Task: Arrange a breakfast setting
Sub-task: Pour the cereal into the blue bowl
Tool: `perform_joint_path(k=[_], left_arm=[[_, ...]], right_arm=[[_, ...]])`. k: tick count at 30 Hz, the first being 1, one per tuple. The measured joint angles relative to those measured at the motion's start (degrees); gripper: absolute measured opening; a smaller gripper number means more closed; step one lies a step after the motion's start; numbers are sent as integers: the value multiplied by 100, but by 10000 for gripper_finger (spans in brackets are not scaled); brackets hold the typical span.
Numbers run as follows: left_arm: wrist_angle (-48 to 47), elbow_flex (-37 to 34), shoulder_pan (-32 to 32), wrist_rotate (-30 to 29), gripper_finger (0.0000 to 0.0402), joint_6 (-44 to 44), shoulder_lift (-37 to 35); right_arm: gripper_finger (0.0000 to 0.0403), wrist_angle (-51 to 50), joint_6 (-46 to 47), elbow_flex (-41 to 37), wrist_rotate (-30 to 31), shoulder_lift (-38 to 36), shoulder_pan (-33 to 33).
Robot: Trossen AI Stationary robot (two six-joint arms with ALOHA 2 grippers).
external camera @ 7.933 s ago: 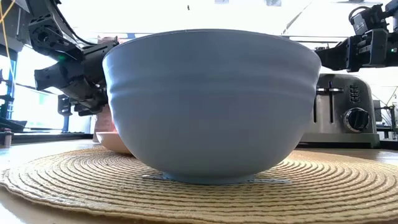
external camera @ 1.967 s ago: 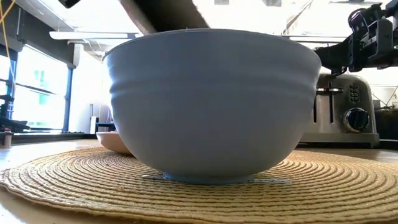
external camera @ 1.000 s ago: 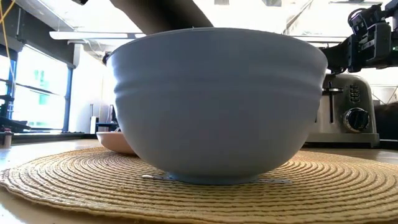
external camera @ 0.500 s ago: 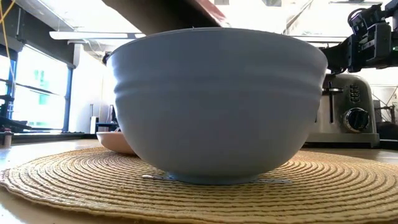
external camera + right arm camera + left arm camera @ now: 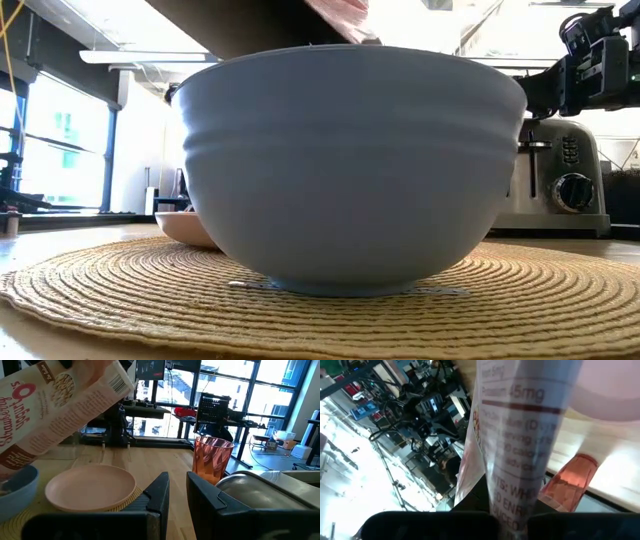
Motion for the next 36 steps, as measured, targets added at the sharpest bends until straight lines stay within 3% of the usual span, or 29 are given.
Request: perform_joint_path(k=[20,36], left_arm=[[125,0,-2,-200,0,280,0],[63,0,-50,160,0,-1373,0]], right_arm=[[52,0,-28,1,25,0,2],[52,0,-35,2,25,0,2]])
